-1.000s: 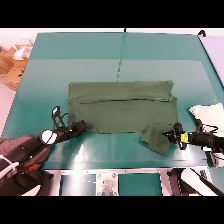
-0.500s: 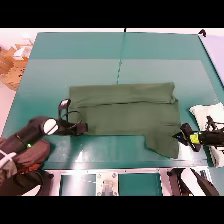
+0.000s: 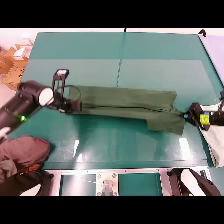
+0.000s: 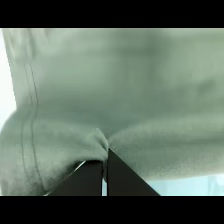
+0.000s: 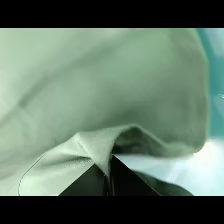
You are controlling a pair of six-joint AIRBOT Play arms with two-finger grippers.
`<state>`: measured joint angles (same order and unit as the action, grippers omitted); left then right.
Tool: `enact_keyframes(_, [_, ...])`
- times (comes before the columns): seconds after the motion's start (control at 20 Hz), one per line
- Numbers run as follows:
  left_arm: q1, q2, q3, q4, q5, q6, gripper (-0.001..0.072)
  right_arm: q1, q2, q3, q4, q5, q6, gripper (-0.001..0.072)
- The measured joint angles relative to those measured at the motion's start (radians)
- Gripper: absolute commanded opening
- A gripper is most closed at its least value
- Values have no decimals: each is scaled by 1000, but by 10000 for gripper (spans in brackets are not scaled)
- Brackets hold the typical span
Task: Fold the shirts.
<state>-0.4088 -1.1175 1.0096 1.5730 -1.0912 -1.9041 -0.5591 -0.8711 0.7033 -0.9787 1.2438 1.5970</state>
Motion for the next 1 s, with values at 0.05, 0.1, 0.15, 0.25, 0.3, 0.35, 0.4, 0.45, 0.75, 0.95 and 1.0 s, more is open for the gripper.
enact_keyframes(0.05, [22,-34,40,-11,0,19,25,21,-43,40,13,-22,2,19])
enact_keyframes(0.1, [47,-74,83,-31,6,44,26,40,-87,76,28,-46,3,19])
enact_keyframes(0.15, [67,-116,123,-56,19,69,25,62,-139,114,42,-73,2,19])
enact_keyframes(0.25, [99,-218,205,-113,55,116,26,98,-244,181,64,-126,-2,19])
enact_keyframes(0.3, [109,-277,249,-140,75,136,26,117,-303,215,72,-153,-5,19])
enact_keyframes(0.35, [116,-338,293,-164,90,151,26,134,-359,244,80,-177,-6,20])
enact_keyframes(0.4, [121,-395,333,-181,103,162,29,148,-418,273,84,-200,-7,36])
enact_keyframes(0.45, [124,-449,372,-198,115,172,241,160,-475,299,92,-222,-8,134])
enact_keyframes(0.75, [182,-621,582,-204,152,178,664,132,-679,488,102,-265,-100,561])
enact_keyframes(0.95, [300,-640,751,-185,31,158,664,15,-715,580,75,-145,-217,598])
enact_keyframes(1.0, [327,-644,780,-187,-7,156,664,-13,-727,589,74,-108,-246,599])
